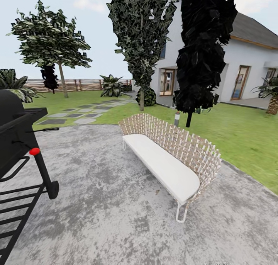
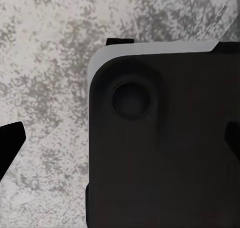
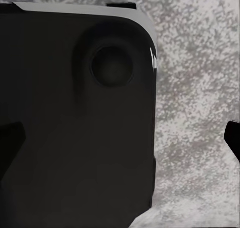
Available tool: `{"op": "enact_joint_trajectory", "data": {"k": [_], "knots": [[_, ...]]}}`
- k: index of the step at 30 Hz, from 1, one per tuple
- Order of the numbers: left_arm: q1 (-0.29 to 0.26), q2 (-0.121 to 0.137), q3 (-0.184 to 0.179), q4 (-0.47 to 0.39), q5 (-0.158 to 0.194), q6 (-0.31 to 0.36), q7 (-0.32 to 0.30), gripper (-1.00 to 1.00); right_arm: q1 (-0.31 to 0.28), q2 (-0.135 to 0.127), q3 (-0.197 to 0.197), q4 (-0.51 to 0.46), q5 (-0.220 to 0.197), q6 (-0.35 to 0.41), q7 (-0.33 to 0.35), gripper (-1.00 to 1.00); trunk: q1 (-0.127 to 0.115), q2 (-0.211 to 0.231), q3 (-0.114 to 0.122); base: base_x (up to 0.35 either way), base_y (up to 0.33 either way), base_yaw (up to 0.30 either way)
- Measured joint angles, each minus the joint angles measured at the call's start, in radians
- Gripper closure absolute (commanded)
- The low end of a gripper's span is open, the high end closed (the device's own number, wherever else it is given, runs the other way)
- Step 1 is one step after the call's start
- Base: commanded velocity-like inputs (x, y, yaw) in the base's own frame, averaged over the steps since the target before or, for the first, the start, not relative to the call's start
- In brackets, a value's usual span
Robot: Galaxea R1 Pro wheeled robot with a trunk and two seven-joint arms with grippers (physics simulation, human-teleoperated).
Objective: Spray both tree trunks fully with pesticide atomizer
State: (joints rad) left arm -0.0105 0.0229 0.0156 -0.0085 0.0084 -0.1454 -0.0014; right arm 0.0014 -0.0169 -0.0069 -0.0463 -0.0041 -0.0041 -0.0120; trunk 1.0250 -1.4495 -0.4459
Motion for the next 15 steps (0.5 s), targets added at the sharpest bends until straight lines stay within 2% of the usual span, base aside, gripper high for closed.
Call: {"op": "enact_joint_trajectory", "data": {"k": [3,8,15], "knots": [[0.000,0.000,0.000,0.000,0.000,0.000,0.000,-1.00,0.000,0.001,-0.005,0.000,0.000,0.000,-0.001,-1.00,0.000,0.000,0.001,0.000,0.000,-0.242],[0.000,0.000,0.001,0.000,0.000,0.000,0.000,-1.00,0.000,0.000,-0.038,0.000,0.001,0.000,-0.001,-1.00,0.000,0.000,0.004,0.000,0.000,-0.242],[-0.001,0.000,0.001,0.000,0.000,0.000,0.000,-1.00,0.000,0.000,-0.045,0.000,0.002,0.000,-0.001,-1.00,0.000,0.000,0.007,0.000,0.000,-0.242]]}}
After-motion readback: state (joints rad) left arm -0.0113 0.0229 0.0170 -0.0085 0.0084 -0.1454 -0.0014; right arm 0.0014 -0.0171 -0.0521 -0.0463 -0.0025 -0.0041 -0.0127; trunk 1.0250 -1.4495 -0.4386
